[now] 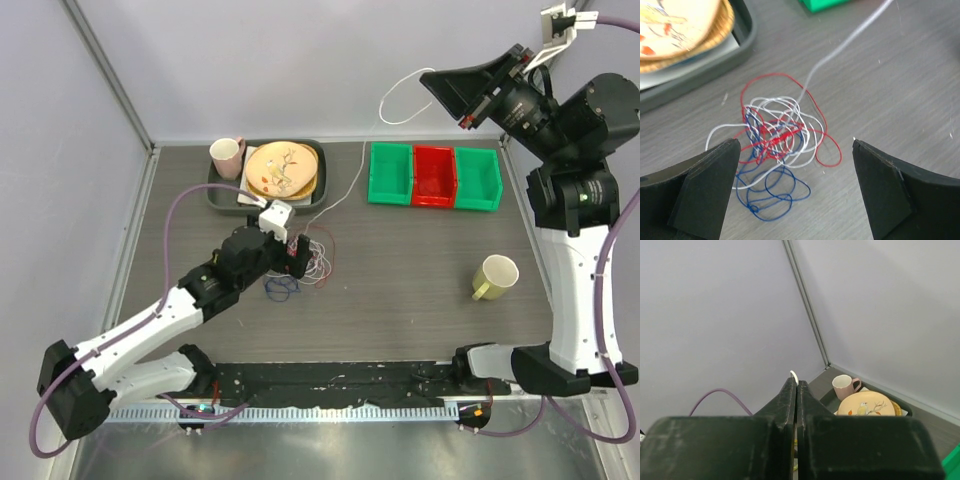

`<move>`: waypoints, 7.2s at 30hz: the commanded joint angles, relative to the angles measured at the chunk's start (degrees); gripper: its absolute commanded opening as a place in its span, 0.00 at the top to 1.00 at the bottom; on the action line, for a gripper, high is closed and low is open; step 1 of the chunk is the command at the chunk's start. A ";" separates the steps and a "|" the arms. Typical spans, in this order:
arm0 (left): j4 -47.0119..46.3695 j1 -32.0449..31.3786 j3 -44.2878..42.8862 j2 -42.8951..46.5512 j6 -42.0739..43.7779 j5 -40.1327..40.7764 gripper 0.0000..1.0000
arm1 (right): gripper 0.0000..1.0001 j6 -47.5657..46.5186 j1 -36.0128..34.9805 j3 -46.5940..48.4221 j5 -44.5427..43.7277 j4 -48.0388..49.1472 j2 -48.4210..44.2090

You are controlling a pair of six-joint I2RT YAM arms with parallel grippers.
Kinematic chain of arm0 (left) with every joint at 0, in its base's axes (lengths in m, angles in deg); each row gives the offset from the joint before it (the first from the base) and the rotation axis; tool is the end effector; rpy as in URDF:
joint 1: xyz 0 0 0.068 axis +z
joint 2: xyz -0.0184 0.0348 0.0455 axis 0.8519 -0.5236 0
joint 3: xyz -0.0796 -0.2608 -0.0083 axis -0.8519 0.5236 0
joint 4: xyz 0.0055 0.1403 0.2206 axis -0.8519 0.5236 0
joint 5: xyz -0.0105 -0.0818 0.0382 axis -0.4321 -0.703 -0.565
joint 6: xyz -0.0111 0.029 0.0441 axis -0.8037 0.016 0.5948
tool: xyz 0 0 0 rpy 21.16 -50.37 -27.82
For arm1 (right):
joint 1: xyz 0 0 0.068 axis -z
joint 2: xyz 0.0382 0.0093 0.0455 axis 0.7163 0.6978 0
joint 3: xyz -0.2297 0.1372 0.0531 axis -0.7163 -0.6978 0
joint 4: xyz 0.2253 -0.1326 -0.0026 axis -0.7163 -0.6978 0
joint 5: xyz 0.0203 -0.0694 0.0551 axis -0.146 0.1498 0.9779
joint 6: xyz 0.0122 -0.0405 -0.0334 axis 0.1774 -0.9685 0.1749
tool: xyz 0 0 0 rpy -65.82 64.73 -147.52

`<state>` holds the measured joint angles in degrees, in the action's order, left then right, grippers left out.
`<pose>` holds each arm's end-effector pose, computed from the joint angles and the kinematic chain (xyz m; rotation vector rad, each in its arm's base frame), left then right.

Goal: Untangle the cables

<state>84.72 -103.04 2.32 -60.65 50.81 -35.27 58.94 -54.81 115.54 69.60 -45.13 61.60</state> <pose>0.1716 -0.1619 0.2874 0.4810 1.9462 -0.4836 0.1845 0.0507 0.6051 -0.3584 1.2901 0.9465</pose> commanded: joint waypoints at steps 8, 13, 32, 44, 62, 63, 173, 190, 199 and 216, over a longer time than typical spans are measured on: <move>-5.86 -0.03 -9.46 -14.42 3.71 8.87 0.00 | 0.99 6.29 -0.08 1.29 2.09 8.33 1.32; -4.09 0.94 -12.98 -19.37 4.06 17.15 0.45 | 0.99 5.68 -0.08 1.47 1.48 7.98 0.10; 0.82 1.11 -40.57 0.40 5.03 2.41 1.00 | 0.99 -6.98 -0.08 -51.22 1.97 18.06 -16.87; 5.12 1.12 -47.40 -7.31 -2.52 -7.09 1.00 | 0.99 -1.79 -0.17 -63.57 6.75 27.49 -14.67; 6.80 0.94 -55.97 -18.59 -10.44 -16.35 1.00 | 0.33 -24.28 -6.76 -73.59 -0.38 20.36 -27.31; 6.45 0.85 -55.44 -18.23 -10.35 -15.90 1.00 | 0.32 -25.42 -6.85 -74.29 1.02 21.41 -30.12; 7.04 -2.84 -59.20 -70.52 -18.71 -12.65 0.01 | 0.99 -20.51 26.20 -0.12 -43.42 2.53 35.77; 6.71 -2.23 -35.33 -57.62 -22.64 1.15 1.00 | 0.99 -28.33 27.25 -6.88 -52.95 5.16 29.89; 6.53 2.43 -15.45 -41.63 -29.07 4.67 1.00 | 0.99 -25.26 22.87 -8.82 -43.25 3.15 32.07; 7.06 2.61 -10.00 -31.68 -28.81 6.25 1.00 | 0.99 -8.74 21.10 -10.05 -53.72 -7.05 41.04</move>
<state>92.11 -100.42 -8.41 -95.30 21.94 -30.75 46.70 -33.85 105.01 15.35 -52.41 101.07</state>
